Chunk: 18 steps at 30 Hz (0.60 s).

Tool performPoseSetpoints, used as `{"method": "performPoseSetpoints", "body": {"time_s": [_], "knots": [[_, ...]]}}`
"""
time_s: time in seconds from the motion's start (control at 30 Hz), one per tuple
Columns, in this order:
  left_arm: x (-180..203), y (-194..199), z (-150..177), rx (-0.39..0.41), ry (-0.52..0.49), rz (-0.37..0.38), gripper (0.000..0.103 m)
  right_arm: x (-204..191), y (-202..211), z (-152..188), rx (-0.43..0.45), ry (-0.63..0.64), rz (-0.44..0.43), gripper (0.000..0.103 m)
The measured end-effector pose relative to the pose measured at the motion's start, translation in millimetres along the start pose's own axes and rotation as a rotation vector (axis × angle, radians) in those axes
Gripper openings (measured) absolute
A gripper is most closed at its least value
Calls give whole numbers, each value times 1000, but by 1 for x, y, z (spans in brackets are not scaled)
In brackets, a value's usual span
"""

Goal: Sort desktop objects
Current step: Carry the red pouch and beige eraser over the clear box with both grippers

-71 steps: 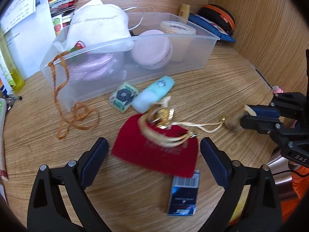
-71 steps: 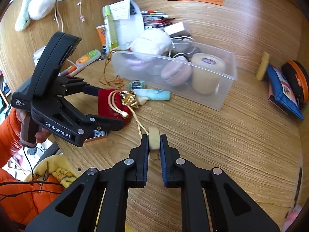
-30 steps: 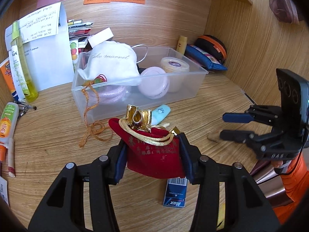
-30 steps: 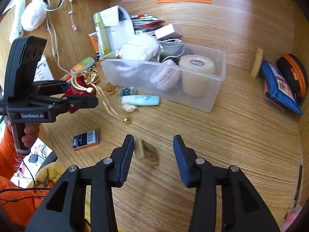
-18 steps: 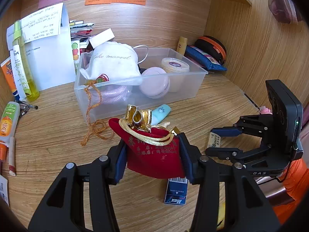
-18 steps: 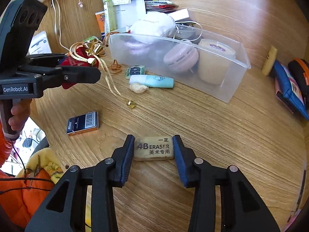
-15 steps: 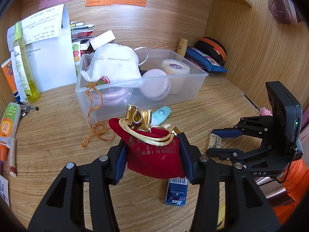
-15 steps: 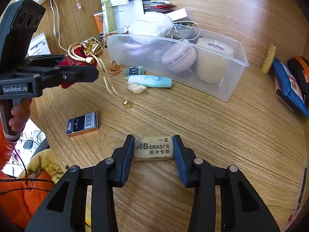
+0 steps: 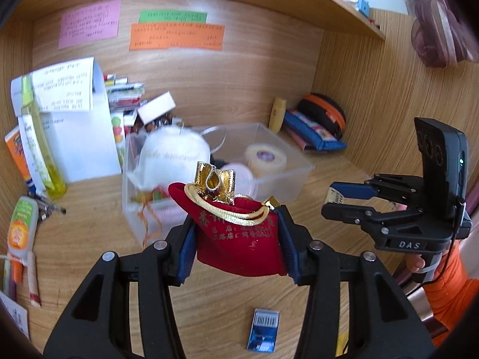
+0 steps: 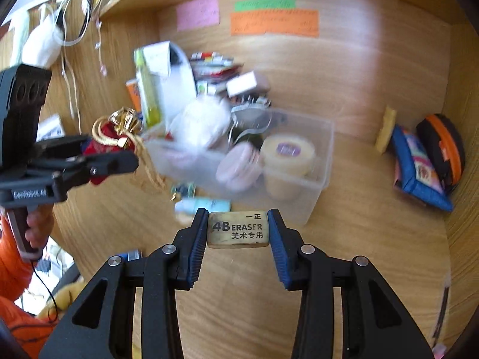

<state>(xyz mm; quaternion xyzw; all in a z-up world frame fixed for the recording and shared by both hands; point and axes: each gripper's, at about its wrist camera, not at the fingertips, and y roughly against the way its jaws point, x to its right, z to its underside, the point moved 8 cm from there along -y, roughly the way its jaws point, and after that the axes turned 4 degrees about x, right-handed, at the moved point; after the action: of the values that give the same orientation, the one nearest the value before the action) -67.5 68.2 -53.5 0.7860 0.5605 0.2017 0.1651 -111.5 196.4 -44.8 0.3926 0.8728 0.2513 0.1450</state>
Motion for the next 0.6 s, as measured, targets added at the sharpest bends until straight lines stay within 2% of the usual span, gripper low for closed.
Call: {"method": "performPoseSetpoints", "body": {"time_s": [0.27, 0.47, 0.53, 0.6], "knots": [[-3, -6, -40, 54, 2, 2, 49, 16, -8, -35, 44, -22, 25, 37], [-6, -21, -66, 83, 4, -14, 49, 27, -30, -54, 38, -79, -8, 37], [-6, -29, -73, 82, 13, -4, 49, 31, -40, -60, 28, -110, -41, 37], [-3, -42, -77, 61, 26, 32, 49, 34, -48, -66, 23, -118, -38, 37]]}}
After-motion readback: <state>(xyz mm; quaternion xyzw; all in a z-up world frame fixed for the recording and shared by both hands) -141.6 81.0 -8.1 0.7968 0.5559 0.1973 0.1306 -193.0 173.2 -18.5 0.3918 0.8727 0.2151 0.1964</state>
